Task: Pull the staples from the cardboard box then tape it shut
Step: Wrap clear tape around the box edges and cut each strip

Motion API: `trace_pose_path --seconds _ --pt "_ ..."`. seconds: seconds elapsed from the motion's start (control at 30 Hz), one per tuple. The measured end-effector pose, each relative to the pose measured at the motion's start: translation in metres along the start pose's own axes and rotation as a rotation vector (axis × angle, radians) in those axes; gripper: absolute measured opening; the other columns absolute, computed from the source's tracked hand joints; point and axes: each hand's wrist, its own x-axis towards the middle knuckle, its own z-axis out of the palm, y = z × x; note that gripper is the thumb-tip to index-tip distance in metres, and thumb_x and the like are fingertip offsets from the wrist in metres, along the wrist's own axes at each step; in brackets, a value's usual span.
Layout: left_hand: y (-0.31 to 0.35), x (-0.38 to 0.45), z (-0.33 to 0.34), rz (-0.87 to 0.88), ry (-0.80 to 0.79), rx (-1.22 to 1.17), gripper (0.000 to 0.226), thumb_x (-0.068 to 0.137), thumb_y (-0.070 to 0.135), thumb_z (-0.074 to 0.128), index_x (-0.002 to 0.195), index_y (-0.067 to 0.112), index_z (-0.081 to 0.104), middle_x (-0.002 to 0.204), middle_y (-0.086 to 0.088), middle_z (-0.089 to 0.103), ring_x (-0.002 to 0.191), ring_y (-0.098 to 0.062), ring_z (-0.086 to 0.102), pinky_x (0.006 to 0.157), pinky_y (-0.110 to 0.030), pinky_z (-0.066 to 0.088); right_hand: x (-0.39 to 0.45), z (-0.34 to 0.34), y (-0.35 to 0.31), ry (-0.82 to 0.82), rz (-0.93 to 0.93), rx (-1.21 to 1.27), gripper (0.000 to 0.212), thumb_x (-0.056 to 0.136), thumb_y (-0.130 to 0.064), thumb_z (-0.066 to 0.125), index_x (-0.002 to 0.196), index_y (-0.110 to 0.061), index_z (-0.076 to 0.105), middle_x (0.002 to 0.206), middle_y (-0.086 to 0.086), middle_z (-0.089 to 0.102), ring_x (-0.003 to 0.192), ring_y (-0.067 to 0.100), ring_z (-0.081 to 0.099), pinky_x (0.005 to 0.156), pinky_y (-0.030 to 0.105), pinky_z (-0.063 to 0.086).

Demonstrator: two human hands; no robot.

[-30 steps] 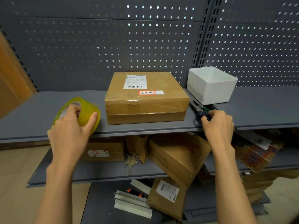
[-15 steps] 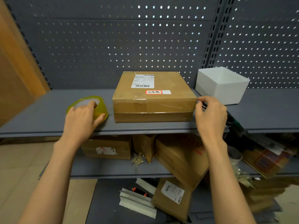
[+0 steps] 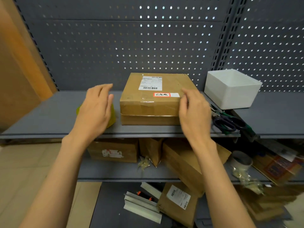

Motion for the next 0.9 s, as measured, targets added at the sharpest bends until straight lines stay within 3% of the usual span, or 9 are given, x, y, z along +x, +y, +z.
trace_pose_path --seconds 0.1,0.2,0.33,0.4,0.5,0.7,0.83,0.9 --pt "0.028 0.012 0.005 0.149 -0.033 -0.067 0.048 0.101 0.026 0.028 0.137 -0.002 0.041 0.141 -0.016 0.043 0.132 -0.027 0.035 0.109 -0.019 0.016 0.002 0.017 -0.025 -0.166 -0.133 0.017 0.037 0.097 -0.017 0.036 0.129 -0.006 0.054 0.129 0.008 0.058 0.117 0.023 0.053 0.097 0.032 0.036" --pt "0.047 0.018 0.023 0.272 -0.091 -0.061 0.057 0.093 0.027 0.022 0.136 -0.007 0.039 0.143 -0.022 0.040 0.133 -0.032 0.036 0.110 -0.021 0.014 0.006 0.032 -0.041 -0.254 -0.244 -0.023 0.048 0.097 -0.026 0.027 0.133 -0.003 0.049 0.137 0.010 0.052 0.129 0.022 0.044 0.106 0.032 0.029" --pt "0.048 0.022 0.037 0.189 -0.206 -0.071 0.057 0.090 0.021 0.024 0.143 0.000 0.030 0.151 -0.015 0.029 0.141 -0.024 0.026 0.112 -0.020 0.008 0.010 0.047 -0.036 -0.365 -0.303 -0.089 0.050 0.101 -0.025 0.018 0.137 -0.003 0.044 0.141 0.011 0.047 0.134 0.020 0.036 0.110 0.030 0.019" --pt "0.046 0.021 0.040 0.186 -0.237 -0.089 0.051 0.092 0.016 0.029 0.141 0.003 0.034 0.147 -0.014 0.038 0.136 -0.024 0.035 0.111 -0.022 0.016 0.006 0.052 -0.032 -0.344 -0.342 -0.094 0.059 0.096 -0.028 0.011 0.130 0.000 0.051 0.133 0.014 0.054 0.128 0.024 0.044 0.110 0.034 0.025" --pt "0.043 0.017 0.045 0.210 -0.222 -0.096 0.048 0.093 0.022 0.030 0.137 0.007 0.042 0.136 -0.010 0.051 0.123 -0.022 0.048 0.105 -0.027 0.030 -0.001 0.059 -0.027 -0.241 -0.326 -0.113 0.055 0.095 -0.029 0.019 0.120 -0.002 0.059 0.122 0.011 0.062 0.119 0.023 0.053 0.107 0.030 0.025" --pt "0.036 0.020 0.043 0.193 -0.223 -0.001 0.062 0.093 0.040 0.013 0.137 0.010 0.045 0.138 -0.007 0.051 0.127 -0.020 0.046 0.107 -0.032 0.031 -0.001 0.058 -0.020 -0.130 -0.281 -0.135 0.043 0.093 -0.022 0.033 0.107 0.003 0.065 0.108 0.015 0.068 0.104 0.029 0.062 0.098 0.031 0.029" --pt "0.039 0.023 0.043 0.146 -0.199 -0.048 0.054 0.095 0.034 0.022 0.133 0.010 0.052 0.136 -0.004 0.053 0.127 -0.019 0.046 0.107 -0.029 0.029 0.005 0.038 -0.011 -0.241 -0.227 -0.105 0.043 0.099 -0.021 0.029 0.121 0.001 0.059 0.126 0.013 0.060 0.122 0.025 0.051 0.104 0.027 0.023" --pt "0.040 0.027 0.037 0.103 -0.198 -0.121 0.049 0.096 0.033 0.026 0.126 0.013 0.058 0.129 -0.004 0.060 0.118 -0.023 0.054 0.098 -0.033 0.037 0.011 0.029 -0.010 -0.289 -0.238 -0.045 0.038 0.102 -0.018 0.031 0.117 0.000 0.060 0.124 0.012 0.061 0.119 0.025 0.051 0.099 0.030 0.029"
